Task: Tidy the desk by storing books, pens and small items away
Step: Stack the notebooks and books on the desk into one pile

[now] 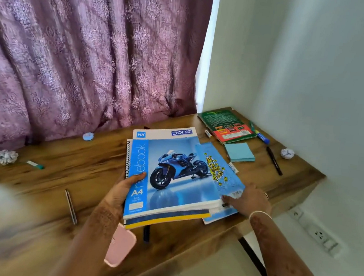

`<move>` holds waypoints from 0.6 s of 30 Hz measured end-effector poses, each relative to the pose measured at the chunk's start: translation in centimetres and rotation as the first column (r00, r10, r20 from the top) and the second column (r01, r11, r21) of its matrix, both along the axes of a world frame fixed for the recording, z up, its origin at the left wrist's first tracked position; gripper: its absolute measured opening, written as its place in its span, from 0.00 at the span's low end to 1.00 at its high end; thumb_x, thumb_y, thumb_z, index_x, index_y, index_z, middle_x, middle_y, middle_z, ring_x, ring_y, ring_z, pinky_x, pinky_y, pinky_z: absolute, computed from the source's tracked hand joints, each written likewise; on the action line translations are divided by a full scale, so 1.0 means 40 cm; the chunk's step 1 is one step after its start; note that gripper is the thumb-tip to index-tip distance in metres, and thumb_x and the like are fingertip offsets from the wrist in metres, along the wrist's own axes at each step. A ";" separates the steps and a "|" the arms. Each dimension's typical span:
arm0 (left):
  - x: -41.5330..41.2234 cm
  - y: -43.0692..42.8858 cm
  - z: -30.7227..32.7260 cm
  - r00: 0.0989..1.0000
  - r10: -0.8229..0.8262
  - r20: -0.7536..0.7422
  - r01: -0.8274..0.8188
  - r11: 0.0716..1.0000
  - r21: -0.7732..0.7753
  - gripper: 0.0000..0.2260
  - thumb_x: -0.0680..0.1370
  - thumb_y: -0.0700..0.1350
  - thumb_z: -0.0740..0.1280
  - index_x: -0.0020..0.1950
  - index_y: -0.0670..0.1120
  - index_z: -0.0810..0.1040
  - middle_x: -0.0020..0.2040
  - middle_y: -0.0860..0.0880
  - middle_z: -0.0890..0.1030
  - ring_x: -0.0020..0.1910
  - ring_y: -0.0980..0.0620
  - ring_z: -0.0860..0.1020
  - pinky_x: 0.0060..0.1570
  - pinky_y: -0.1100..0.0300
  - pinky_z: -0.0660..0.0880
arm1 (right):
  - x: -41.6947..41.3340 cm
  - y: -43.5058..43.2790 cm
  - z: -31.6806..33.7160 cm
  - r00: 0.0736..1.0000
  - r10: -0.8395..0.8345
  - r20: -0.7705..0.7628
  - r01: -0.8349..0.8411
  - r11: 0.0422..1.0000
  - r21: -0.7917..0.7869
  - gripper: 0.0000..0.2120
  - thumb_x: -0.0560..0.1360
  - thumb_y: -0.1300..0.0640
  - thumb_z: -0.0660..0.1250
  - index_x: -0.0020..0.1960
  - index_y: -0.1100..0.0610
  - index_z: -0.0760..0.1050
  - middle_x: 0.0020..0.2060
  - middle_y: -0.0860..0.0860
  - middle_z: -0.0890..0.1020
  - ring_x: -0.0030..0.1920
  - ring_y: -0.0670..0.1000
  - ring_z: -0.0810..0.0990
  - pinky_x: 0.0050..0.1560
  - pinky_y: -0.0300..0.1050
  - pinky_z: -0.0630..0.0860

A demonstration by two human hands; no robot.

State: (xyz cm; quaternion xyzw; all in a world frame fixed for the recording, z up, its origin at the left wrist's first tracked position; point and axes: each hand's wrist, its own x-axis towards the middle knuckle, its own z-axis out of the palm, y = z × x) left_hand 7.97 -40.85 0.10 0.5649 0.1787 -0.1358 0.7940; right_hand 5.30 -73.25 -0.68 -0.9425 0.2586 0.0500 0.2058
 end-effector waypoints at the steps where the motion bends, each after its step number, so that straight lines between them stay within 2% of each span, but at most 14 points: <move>1: -0.009 -0.004 -0.006 1.000 0.010 -0.003 -0.010 1.000 -0.010 0.21 0.73 0.43 0.71 0.65 0.40 0.73 0.36 0.44 0.84 0.26 0.49 0.81 0.26 0.58 0.79 | 0.002 -0.006 -0.001 1.000 0.007 -0.008 -0.008 1.000 -0.029 0.42 0.62 0.32 0.73 0.66 0.57 0.70 0.63 0.56 0.75 0.65 0.57 0.73 0.61 0.50 0.73; 4: -0.036 -0.021 -0.009 0.999 0.036 0.009 -0.036 0.999 -0.006 0.22 0.72 0.42 0.73 0.64 0.40 0.73 0.35 0.44 0.84 0.26 0.48 0.81 0.27 0.57 0.80 | 0.013 -0.035 -0.005 0.999 0.046 -0.006 -0.047 0.994 -0.094 0.43 0.60 0.30 0.74 0.65 0.56 0.70 0.63 0.55 0.75 0.64 0.56 0.74 0.60 0.50 0.73; 6: -0.054 -0.028 -0.013 0.998 0.058 0.008 -0.058 0.998 0.004 0.20 0.73 0.42 0.72 0.63 0.39 0.73 0.34 0.44 0.84 0.25 0.48 0.81 0.25 0.58 0.79 | 0.019 -0.049 -0.007 0.997 0.075 -0.008 -0.075 0.993 -0.087 0.43 0.59 0.30 0.74 0.64 0.55 0.71 0.62 0.55 0.76 0.64 0.56 0.75 0.60 0.50 0.74; 9: -0.084 -0.038 -0.018 0.996 0.091 -0.016 -0.091 0.996 0.002 0.24 0.72 0.42 0.72 0.66 0.38 0.72 0.36 0.43 0.85 0.27 0.47 0.82 0.26 0.56 0.79 | 0.027 -0.061 -0.001 0.993 0.117 0.008 -0.116 0.990 -0.083 0.41 0.58 0.31 0.76 0.61 0.56 0.75 0.58 0.55 0.79 0.60 0.56 0.77 0.57 0.49 0.76; 12: -0.112 -0.043 -0.019 0.992 0.117 -0.036 -0.117 0.993 0.002 0.23 0.74 0.41 0.71 0.67 0.38 0.72 0.36 0.42 0.85 0.27 0.46 0.82 0.25 0.56 0.79 | 0.037 -0.068 0.000 0.990 0.144 0.010 -0.143 0.989 -0.044 0.42 0.55 0.33 0.78 0.60 0.57 0.76 0.56 0.56 0.80 0.58 0.57 0.78 0.55 0.49 0.78; 14: -0.125 -0.042 -0.020 0.989 0.142 -0.036 -0.141 0.990 0.013 0.22 0.74 0.41 0.70 0.67 0.38 0.72 0.36 0.42 0.85 0.27 0.47 0.82 0.25 0.57 0.79 | 0.041 -0.072 0.003 0.992 0.121 0.026 -0.122 0.992 0.042 0.42 0.54 0.36 0.80 0.60 0.59 0.76 0.57 0.56 0.80 0.58 0.58 0.78 0.54 0.50 0.77; 16: -0.135 -0.037 -0.023 0.987 0.159 -0.024 -0.158 0.987 0.024 0.22 0.75 0.40 0.70 0.67 0.38 0.71 0.35 0.44 0.84 0.26 0.48 0.82 0.24 0.58 0.79 | 0.043 -0.073 0.009 0.995 0.082 0.063 -0.091 0.982 0.162 0.36 0.56 0.42 0.82 0.56 0.59 0.76 0.55 0.56 0.79 0.57 0.58 0.79 0.52 0.50 0.77; 18: -0.143 -0.034 -0.021 0.985 0.173 -0.025 -0.173 0.985 0.020 0.19 0.75 0.40 0.69 0.65 0.38 0.72 0.33 0.45 0.84 0.25 0.49 0.82 0.23 0.59 0.78 | 0.045 -0.072 0.022 0.991 0.043 0.125 -0.080 0.946 0.314 0.22 0.63 0.50 0.80 0.48 0.58 0.74 0.51 0.56 0.80 0.53 0.58 0.80 0.49 0.48 0.75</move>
